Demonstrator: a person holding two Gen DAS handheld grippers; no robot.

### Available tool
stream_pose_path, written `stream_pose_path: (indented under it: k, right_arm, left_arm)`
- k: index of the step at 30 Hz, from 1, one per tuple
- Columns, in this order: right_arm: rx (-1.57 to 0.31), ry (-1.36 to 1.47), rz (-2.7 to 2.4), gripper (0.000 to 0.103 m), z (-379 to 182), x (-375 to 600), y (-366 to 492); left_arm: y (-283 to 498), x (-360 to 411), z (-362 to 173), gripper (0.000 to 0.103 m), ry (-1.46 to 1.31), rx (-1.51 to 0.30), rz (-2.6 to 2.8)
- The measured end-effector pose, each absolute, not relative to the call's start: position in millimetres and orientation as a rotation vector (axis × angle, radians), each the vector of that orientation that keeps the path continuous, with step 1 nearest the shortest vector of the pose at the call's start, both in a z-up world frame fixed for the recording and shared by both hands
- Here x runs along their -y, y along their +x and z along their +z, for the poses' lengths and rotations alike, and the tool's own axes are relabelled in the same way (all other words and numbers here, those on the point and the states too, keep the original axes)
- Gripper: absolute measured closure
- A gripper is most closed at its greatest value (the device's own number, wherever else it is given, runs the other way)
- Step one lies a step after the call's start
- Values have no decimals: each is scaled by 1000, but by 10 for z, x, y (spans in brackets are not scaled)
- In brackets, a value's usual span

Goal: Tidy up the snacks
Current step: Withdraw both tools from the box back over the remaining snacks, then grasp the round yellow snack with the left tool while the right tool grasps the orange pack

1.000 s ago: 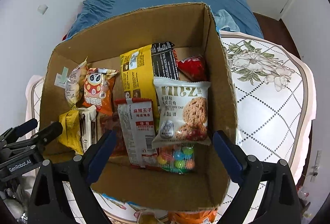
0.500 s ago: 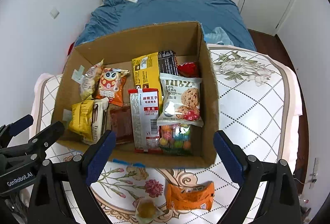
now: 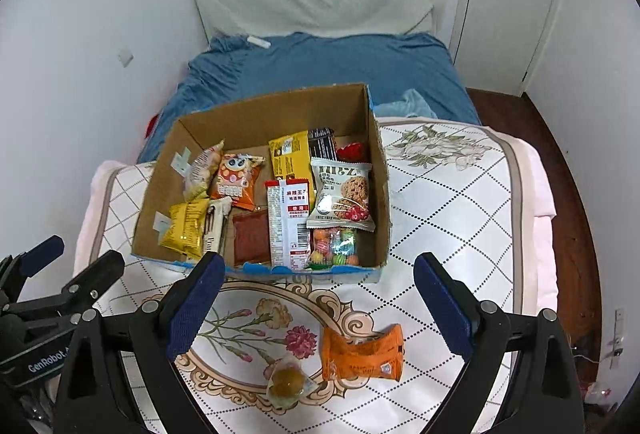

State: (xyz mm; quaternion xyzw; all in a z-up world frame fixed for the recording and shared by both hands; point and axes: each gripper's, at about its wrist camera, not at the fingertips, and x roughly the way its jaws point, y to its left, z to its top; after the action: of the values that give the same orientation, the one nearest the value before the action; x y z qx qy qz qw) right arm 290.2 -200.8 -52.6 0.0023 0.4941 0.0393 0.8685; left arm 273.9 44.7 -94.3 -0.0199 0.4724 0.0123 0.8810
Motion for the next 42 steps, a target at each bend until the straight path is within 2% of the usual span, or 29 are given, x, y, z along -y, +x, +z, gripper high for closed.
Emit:
stream_pose_path:
  k: [7,11,21,25,32,35,37,39,42]
  right_arm:
    - [-984,18,99,6,-309,2033,2581]
    - [-1021,54,120,6,-377,2138,2473]
    - [-1323,213,56,5,-1375,2845,2497]
    - [-1471,449,15,5,-2009,3163,2532]
    - [-1557,823,-100,6,-2682,3348,2568]
    - [-1575,880,-156,6,-2876,3293,2626]
    - [-1603,878,-178,16,-3006,3235,2647]
    - [-1589,839,-176,21,-2995,3203,2645]
    - [-1578,672,-117,34,-2870,3117,2665]
  left_arm:
    - [2456,-369,-756,2,-23,-929,29]
    - [2365,-314,-788,2,-27,-938,22]
    - [2317,102,-1639,2,-14,-1138,-9]
    - [2343,265,-2026,2,4,-1227,-17]
    - [2377,306,-2433,3,-7,-1324,-9]
    - [2382,289,-2500,3,-4,-1338,2]
    - [2389,270,-2536,3,-2,-1345,7]
    - [2381,259,-2558,3,-4,-1352,7]
    - [2380,238,-2581,3,-16,-1358,-1]
